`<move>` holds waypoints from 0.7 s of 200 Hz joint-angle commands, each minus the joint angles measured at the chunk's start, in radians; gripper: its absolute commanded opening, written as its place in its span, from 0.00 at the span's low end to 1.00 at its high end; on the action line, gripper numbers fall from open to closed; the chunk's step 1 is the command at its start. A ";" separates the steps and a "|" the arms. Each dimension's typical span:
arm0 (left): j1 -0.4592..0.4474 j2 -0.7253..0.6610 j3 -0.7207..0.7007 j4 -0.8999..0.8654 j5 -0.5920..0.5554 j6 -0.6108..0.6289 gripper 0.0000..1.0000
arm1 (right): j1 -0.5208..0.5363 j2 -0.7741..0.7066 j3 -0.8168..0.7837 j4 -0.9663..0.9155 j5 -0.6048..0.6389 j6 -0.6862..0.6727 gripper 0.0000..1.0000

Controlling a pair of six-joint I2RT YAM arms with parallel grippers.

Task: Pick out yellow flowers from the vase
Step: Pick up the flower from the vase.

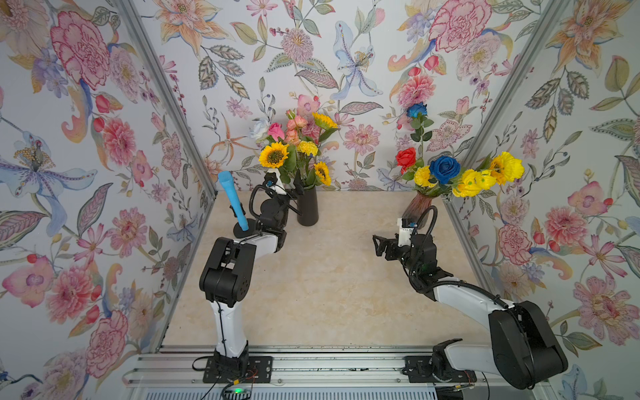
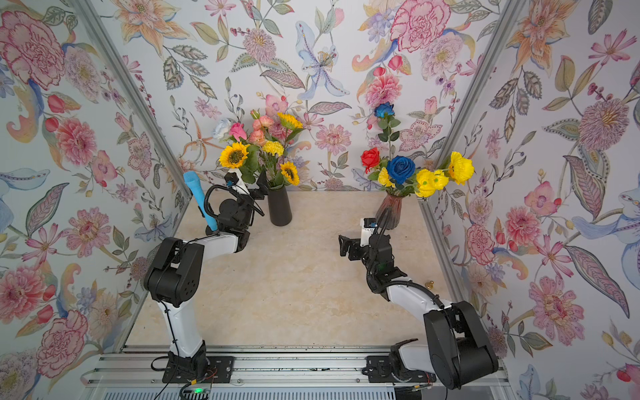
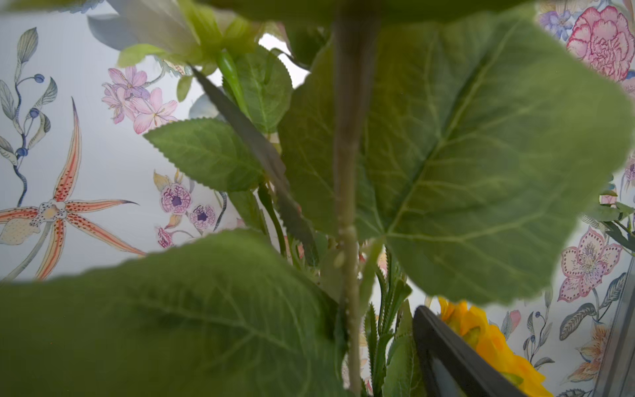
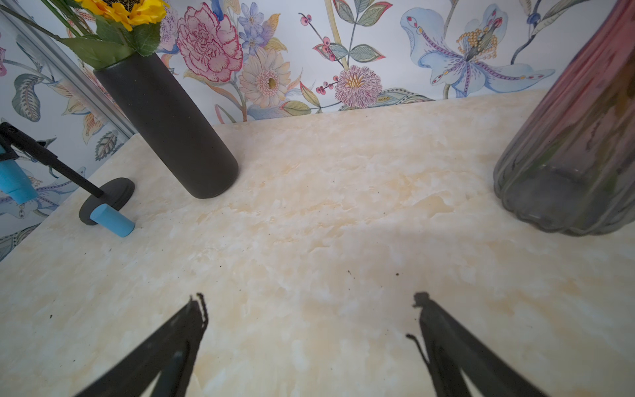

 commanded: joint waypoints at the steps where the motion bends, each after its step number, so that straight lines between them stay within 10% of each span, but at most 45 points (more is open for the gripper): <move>1: -0.009 0.031 0.036 -0.044 -0.030 -0.043 0.88 | 0.008 -0.004 0.020 0.021 0.014 -0.009 1.00; 140: -0.009 -0.019 -0.070 -0.008 0.036 0.017 0.37 | 0.021 0.000 0.020 0.025 0.013 -0.009 1.00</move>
